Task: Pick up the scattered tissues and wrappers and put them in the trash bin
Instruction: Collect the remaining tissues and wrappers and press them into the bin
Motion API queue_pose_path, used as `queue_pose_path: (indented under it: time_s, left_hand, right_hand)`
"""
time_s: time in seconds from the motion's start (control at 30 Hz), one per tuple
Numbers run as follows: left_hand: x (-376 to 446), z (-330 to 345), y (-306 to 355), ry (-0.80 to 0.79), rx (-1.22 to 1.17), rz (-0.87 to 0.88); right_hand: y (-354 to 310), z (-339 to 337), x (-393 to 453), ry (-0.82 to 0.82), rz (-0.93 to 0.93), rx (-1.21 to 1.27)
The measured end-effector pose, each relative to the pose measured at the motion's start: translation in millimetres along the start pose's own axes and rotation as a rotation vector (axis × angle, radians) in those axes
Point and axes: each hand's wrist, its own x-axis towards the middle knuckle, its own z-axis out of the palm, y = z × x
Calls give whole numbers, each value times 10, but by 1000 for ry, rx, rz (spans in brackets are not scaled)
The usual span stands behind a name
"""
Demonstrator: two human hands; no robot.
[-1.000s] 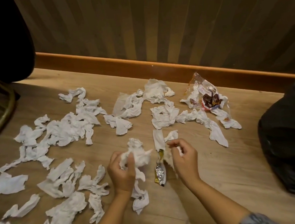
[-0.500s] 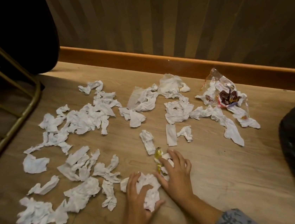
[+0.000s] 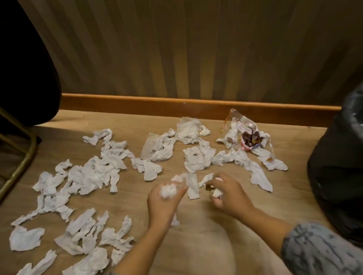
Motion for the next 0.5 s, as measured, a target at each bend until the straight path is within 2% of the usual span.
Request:
queue_pose_path:
  time_s: [0.07, 0.2, 0.27, 0.33, 0.4, 0.5]
  left_hand:
    - [192, 111, 386, -55, -22, 64]
    - [380, 429, 1106, -170, 218, 377]
    - [402, 641, 1446, -217, 357, 517]
    - [386, 845, 1807, -245, 489, 635]
    - [370, 1035, 2136, -253, 549, 715]
    - [327, 1312, 2508, -291, 543, 745]
  right_hand:
    - [-73, -445, 259, -39, -68, -106]
    - [-313, -1456, 592, -103, -184, -466]
    - [-360, -1948, 653, -80, -226, -587]
    - [-314, -2371, 659, 19, -246, -600]
    - [-209, -2682, 621, 213, -212, -497]
    - [30, -3085, 448, 525, -113, -351]
